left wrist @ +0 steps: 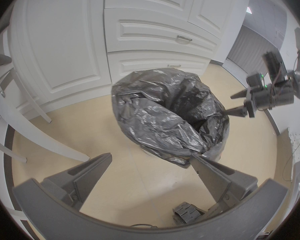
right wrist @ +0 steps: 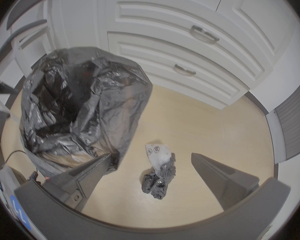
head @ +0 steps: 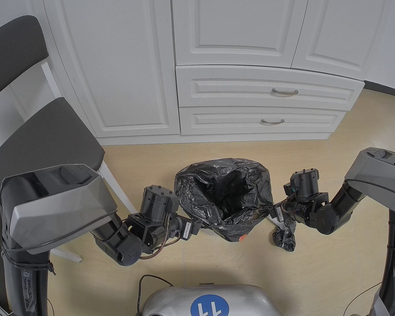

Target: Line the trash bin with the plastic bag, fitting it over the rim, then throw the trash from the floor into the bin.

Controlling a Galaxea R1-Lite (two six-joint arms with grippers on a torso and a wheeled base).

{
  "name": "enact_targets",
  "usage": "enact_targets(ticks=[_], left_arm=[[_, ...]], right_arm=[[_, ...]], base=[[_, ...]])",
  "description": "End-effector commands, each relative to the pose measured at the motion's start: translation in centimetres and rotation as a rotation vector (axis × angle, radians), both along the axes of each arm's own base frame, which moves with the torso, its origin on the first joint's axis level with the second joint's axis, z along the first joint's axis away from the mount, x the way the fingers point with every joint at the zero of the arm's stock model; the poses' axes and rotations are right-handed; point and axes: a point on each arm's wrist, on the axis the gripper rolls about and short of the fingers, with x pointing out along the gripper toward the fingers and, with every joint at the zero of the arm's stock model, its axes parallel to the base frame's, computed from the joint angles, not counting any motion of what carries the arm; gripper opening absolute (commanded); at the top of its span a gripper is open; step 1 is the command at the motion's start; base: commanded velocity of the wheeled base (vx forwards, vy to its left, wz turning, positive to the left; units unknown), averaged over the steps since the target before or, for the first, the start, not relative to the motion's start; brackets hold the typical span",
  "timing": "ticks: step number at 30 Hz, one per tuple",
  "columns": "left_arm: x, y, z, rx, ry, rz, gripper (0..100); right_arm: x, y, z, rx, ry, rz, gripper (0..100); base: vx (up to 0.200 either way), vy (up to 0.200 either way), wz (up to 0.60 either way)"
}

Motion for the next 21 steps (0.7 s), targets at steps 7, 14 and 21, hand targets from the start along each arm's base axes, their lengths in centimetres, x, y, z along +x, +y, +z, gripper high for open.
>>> enact_targets(ticks=[7, 14, 21], left_arm=[[3.0, 2.1, 1.5, -0.044, -0.063, 0.091, 100], [4.6, 1.7, 1.1, -0.1, -0.076, 0.128, 100], [6.2, 1.7, 0.5, -0.131, -0.093, 0.191, 100]], right_arm=[[1.2, -0.5, -4.1, -0.023, 0.073, -0.016, 100], [2.3, 0.2, -6.7, 0.017, 0.099, -0.039, 100], [0.9, 1.2, -7.5, 0.011, 0.145, 0.006, 100]], base=[[0.0, 0.0, 0.0], [0.0, 0.0, 0.0], [0.0, 0.0, 0.0]])
